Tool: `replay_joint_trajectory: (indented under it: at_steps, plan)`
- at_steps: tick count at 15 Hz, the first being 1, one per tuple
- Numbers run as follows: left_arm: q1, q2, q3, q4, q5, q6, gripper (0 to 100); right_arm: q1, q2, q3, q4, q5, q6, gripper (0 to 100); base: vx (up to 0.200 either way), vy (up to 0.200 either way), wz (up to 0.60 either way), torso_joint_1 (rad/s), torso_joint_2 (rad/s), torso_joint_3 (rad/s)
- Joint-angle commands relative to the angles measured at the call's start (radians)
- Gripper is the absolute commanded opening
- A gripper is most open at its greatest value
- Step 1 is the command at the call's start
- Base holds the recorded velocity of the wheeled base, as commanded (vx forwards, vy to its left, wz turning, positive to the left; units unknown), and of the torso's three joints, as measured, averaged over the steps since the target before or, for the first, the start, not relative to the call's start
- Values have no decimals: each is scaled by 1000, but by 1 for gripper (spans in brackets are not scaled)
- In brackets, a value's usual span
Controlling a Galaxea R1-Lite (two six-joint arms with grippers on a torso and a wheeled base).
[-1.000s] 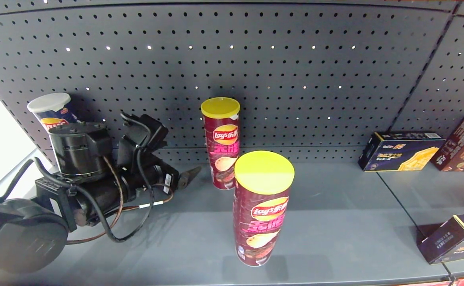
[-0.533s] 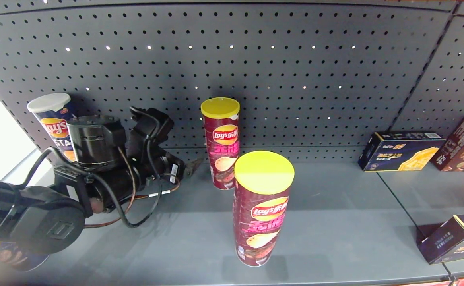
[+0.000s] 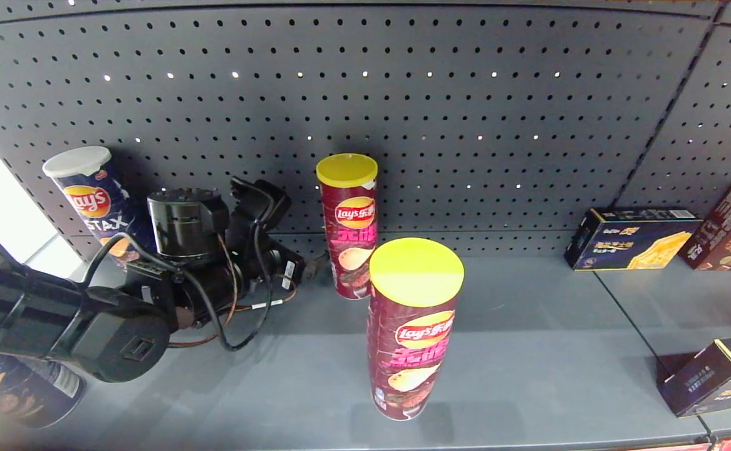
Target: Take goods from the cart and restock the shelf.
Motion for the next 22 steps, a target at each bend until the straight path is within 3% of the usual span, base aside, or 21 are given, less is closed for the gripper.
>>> replay_joint_trajectory:
  at_steps: [1, 10, 22]
  plan:
    - [-7, 23, -13, 8, 3, 0, 100, 0, 1, 0, 0, 0, 0, 100, 0, 0, 0, 0, 0, 0]
    - [-50, 56, -53, 11, 15, -3, 100, 0, 1, 0, 0, 0, 0, 100, 0, 0, 0, 0, 0, 0]
    - [-53, 32, -12, 10, 25, -11, 100, 0, 1, 0, 0, 0, 0, 100, 0, 0, 0, 0, 0, 0]
